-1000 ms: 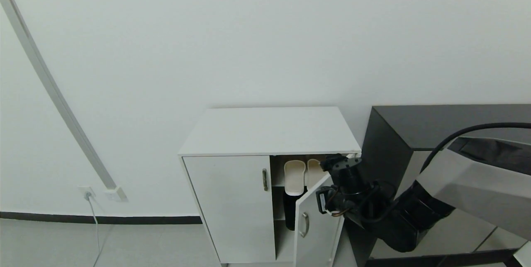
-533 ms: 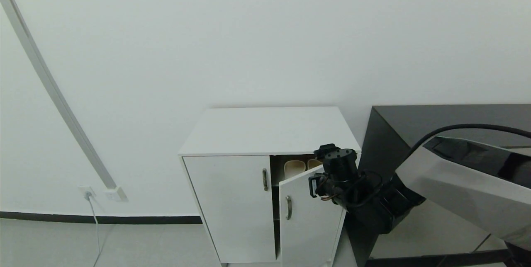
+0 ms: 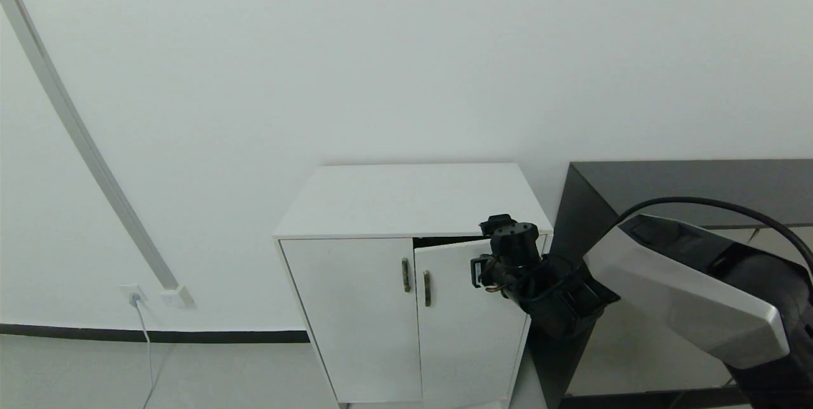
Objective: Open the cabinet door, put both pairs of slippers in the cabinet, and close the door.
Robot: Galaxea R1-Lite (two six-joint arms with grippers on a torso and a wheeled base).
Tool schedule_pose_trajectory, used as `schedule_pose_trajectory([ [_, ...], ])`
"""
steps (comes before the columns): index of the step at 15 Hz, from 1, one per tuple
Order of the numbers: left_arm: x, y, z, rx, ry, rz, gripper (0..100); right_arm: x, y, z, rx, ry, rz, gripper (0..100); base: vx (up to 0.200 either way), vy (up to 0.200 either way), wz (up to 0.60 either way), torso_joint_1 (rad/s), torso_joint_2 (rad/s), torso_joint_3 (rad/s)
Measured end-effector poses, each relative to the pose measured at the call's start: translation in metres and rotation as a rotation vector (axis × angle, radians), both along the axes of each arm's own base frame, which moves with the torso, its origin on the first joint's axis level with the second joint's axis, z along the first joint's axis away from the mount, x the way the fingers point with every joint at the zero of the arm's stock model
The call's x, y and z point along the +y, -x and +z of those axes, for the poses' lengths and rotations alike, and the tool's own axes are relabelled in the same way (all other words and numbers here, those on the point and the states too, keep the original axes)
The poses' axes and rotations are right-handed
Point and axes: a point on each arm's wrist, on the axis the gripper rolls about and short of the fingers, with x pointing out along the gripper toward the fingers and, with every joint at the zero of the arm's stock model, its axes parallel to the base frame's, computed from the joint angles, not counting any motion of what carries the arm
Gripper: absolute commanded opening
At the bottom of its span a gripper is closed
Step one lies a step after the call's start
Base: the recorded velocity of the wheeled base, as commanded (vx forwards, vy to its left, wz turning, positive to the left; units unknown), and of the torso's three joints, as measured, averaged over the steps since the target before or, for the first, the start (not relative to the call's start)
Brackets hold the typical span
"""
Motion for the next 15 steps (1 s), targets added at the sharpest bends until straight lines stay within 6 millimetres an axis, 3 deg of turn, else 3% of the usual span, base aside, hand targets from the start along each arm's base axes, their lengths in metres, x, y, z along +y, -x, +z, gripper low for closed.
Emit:
schedule_pose_trajectory([
  [6,0.0,0.0,0.0,0.0,0.0,0.0,0,0.002,-0.013,-0.005,-0.022,-0.011,-0.01,0,0.0,0.0,0.0,0.0,0.0,0.0],
  [15,0.0,0.0,0.0,0.0,-0.001,0.001,0,0.002,-0.016,-0.007,-0.027,-0.007,-0.013,0,0.0,0.0,0.0,0.0,0.0,0.0],
])
